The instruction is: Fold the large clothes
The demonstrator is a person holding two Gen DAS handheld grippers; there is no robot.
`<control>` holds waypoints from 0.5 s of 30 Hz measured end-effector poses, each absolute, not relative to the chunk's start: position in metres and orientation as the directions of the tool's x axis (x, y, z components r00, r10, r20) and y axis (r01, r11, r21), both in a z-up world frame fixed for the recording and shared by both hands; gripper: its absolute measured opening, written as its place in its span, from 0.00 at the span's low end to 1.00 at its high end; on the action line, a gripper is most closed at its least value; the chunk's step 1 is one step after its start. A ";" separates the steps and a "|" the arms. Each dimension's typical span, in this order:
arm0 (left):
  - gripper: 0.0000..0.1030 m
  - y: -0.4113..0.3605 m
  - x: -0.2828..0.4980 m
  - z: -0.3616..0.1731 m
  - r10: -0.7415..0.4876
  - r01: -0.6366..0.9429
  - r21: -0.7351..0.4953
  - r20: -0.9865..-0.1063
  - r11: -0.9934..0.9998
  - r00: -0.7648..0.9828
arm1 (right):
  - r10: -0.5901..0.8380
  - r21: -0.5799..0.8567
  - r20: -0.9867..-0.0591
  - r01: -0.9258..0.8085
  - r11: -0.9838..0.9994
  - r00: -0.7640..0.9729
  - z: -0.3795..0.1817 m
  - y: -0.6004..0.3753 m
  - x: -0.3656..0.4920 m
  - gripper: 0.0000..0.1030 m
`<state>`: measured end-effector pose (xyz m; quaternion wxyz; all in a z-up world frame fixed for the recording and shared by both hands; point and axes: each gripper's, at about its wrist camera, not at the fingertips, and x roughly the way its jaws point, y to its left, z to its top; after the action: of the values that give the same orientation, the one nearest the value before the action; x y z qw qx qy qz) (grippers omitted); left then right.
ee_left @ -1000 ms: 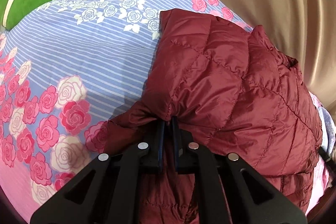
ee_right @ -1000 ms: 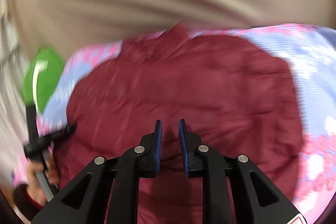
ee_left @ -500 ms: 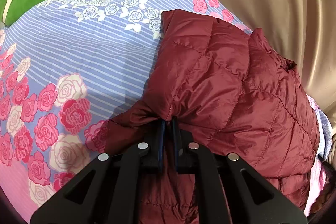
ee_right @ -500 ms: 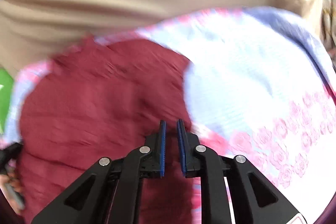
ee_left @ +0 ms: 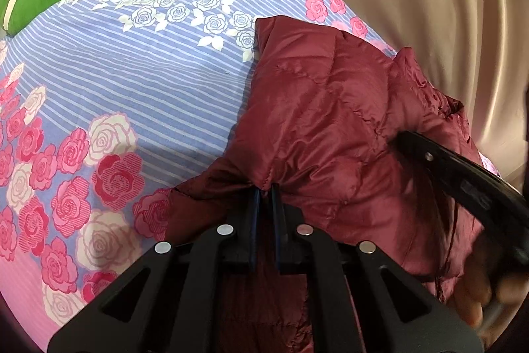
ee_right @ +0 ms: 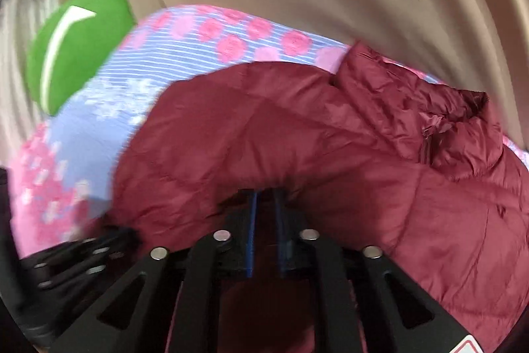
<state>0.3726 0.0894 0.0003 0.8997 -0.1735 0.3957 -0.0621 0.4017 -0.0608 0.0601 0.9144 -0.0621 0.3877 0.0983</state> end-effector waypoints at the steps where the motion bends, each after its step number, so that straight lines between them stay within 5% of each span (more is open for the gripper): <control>1: 0.07 0.089 0.373 0.000 -0.247 -0.025 -0.358 -0.691 0.934 0.679 | 0.130 -0.013 -0.716 -0.200 0.980 0.686 0.064 -0.079 0.400 0.00; 5: 0.07 0.088 0.372 0.001 -0.245 -0.026 -0.356 -0.691 0.934 0.680 | 0.137 0.126 -0.657 -0.071 0.989 0.742 0.093 -0.150 0.384 0.06; 8: 0.07 0.088 0.373 0.001 -0.252 -0.026 -0.366 -0.689 0.930 0.679 | 0.107 0.082 -0.615 -0.072 0.994 0.781 0.104 -0.189 0.330 0.17; 10: 0.07 0.088 0.373 0.001 -0.250 -0.027 -0.364 -0.690 0.931 0.679 | 0.057 0.089 -0.595 -0.005 0.996 0.802 0.100 -0.232 0.290 0.41; 12: 0.07 0.088 0.374 0.001 -0.246 -0.027 -0.359 -0.691 0.933 0.679 | -0.016 0.105 -0.588 0.096 0.990 0.809 0.093 -0.276 0.257 0.52; 15: 0.07 0.086 0.374 0.002 -0.237 -0.029 -0.347 -0.694 0.937 0.680 | -0.076 0.161 -0.635 0.228 0.960 0.769 0.072 -0.337 0.222 0.54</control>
<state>0.3743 0.0862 0.0017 0.9010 -0.1675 0.3961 -0.0576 0.2223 -0.3366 0.0721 0.9333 0.1151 0.3303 -0.0816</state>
